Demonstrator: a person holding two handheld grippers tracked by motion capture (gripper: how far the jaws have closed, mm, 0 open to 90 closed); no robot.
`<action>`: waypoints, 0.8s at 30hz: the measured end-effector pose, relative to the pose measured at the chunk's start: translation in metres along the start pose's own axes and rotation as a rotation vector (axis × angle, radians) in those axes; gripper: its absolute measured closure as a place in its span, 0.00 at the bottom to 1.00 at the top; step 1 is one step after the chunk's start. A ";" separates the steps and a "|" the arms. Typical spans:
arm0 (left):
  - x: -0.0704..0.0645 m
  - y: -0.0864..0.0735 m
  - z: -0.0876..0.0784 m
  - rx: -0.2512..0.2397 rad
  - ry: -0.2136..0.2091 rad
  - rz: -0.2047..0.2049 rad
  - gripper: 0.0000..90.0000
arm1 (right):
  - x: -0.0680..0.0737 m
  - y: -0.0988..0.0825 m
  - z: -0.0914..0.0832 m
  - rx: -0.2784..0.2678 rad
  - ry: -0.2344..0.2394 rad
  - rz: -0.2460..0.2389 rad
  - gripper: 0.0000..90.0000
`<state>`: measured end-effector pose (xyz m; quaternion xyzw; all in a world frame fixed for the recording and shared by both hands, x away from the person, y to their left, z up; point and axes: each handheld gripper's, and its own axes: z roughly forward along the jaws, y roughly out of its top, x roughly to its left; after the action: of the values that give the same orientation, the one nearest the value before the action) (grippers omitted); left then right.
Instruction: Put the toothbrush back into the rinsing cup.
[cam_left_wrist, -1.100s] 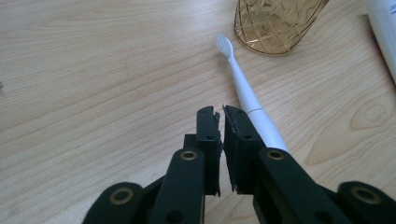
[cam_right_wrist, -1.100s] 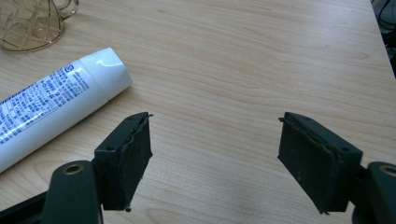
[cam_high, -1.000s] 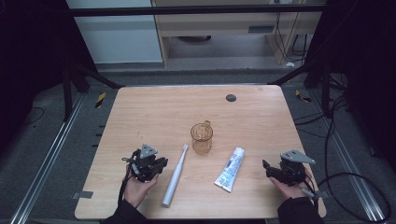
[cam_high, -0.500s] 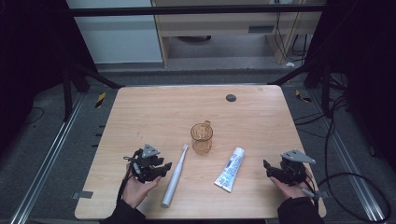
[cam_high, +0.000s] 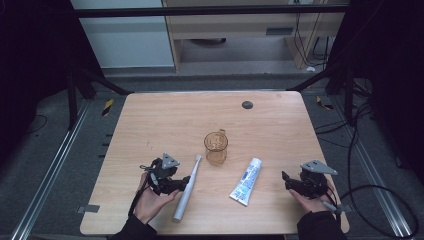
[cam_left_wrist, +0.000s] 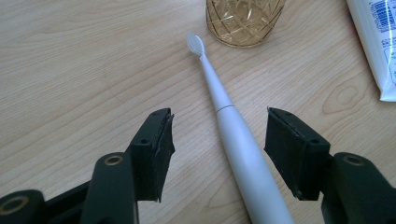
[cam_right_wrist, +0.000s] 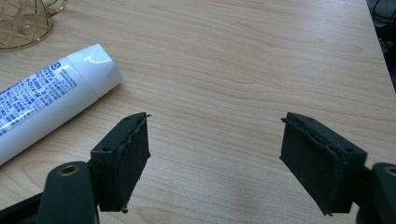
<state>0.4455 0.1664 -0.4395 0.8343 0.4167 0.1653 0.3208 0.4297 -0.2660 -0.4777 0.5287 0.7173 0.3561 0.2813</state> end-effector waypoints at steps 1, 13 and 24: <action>-0.001 0.001 0.000 0.002 0.003 0.005 0.45 | 0.000 0.000 0.000 0.000 -0.002 0.000 0.26; -0.009 0.011 0.004 0.036 0.019 0.002 0.42 | 0.000 0.000 0.002 0.004 -0.002 0.006 0.26; -0.015 0.012 0.014 0.079 0.027 -0.009 0.44 | 0.000 0.001 0.004 0.008 -0.001 0.001 0.26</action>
<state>0.4517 0.1437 -0.4417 0.8423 0.4309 0.1583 0.2826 0.4332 -0.2647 -0.4795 0.5302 0.7184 0.3534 0.2794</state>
